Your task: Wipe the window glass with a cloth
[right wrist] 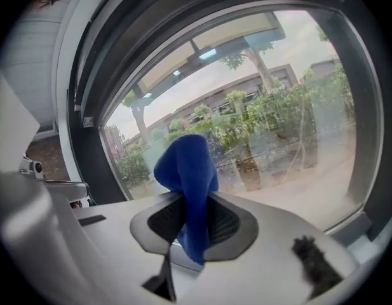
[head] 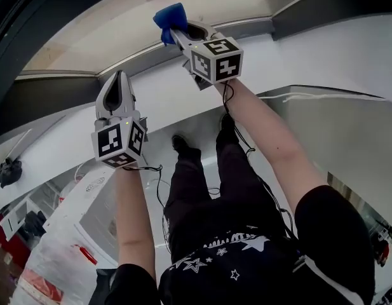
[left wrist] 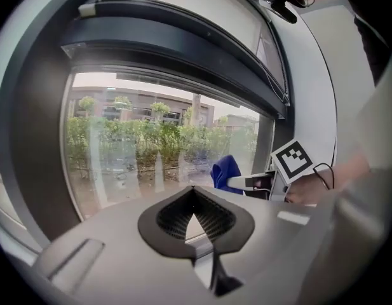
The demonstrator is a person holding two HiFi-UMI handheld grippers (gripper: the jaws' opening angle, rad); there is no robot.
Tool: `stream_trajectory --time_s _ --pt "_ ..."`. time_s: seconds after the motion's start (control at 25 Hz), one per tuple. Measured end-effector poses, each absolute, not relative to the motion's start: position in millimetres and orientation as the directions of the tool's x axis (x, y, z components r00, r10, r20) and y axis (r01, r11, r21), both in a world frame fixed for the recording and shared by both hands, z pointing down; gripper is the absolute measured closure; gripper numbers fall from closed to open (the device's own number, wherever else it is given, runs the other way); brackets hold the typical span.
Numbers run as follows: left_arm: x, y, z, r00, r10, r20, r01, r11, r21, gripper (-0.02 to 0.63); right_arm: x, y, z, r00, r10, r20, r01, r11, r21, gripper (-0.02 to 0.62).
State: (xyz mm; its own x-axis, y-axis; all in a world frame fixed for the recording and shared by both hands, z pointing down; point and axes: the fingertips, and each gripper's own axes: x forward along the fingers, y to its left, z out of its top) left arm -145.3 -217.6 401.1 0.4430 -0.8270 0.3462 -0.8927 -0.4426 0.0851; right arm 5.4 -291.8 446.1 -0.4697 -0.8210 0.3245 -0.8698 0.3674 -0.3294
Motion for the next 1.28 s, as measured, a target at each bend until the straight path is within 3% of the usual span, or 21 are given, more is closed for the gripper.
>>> stream_trajectory --time_s 0.88,1.28 --pt "123.1 -237.9 405.9 0.600 -0.717 0.355 -0.787 -0.609 0.100 0.597 311.7 -283.6 445.0 -0.169 -0.933 0.319 -0.950 0.067 -0.306 0.520" --pt "188.0 -232.3 411.9 0.646 -0.675 0.357 -0.747 -0.655 0.114 0.597 391.7 -274.7 450.7 -0.035 -0.938 0.345 -0.950 -0.076 -0.302 0.520"
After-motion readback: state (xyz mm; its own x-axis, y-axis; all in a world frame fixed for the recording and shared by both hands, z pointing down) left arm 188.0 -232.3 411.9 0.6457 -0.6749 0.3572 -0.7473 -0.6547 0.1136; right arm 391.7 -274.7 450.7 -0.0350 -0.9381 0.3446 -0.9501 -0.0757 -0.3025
